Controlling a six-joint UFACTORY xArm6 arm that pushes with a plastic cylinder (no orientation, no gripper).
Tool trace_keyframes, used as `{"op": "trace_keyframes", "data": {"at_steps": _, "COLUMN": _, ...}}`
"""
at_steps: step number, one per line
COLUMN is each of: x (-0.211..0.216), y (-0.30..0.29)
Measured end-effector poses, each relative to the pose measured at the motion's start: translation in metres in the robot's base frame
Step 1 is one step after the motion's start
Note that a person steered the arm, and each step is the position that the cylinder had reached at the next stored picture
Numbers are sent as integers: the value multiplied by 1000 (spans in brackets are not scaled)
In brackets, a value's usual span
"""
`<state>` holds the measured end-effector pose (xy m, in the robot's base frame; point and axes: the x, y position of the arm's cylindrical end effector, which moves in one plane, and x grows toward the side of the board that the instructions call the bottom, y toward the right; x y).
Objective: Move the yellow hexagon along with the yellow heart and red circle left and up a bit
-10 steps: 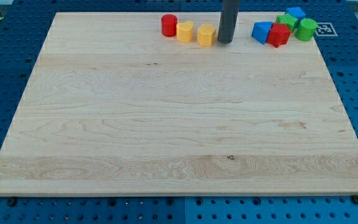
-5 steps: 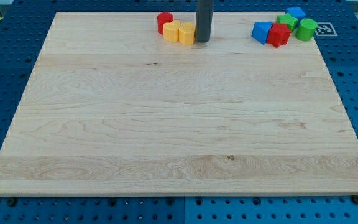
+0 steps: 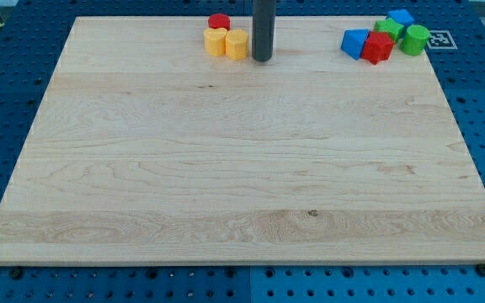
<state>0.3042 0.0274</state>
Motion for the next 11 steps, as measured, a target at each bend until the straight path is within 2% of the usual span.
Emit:
{"op": "trace_keyframes", "data": {"at_steps": 2, "x": 34, "y": 0}}
{"op": "trace_keyframes", "data": {"at_steps": 4, "x": 34, "y": -41}}
{"op": "trace_keyframes", "data": {"at_steps": 5, "x": 33, "y": -41}}
{"op": "trace_keyframes", "data": {"at_steps": 7, "x": 4, "y": -41}}
{"op": "trace_keyframes", "data": {"at_steps": 11, "x": -10, "y": -41}}
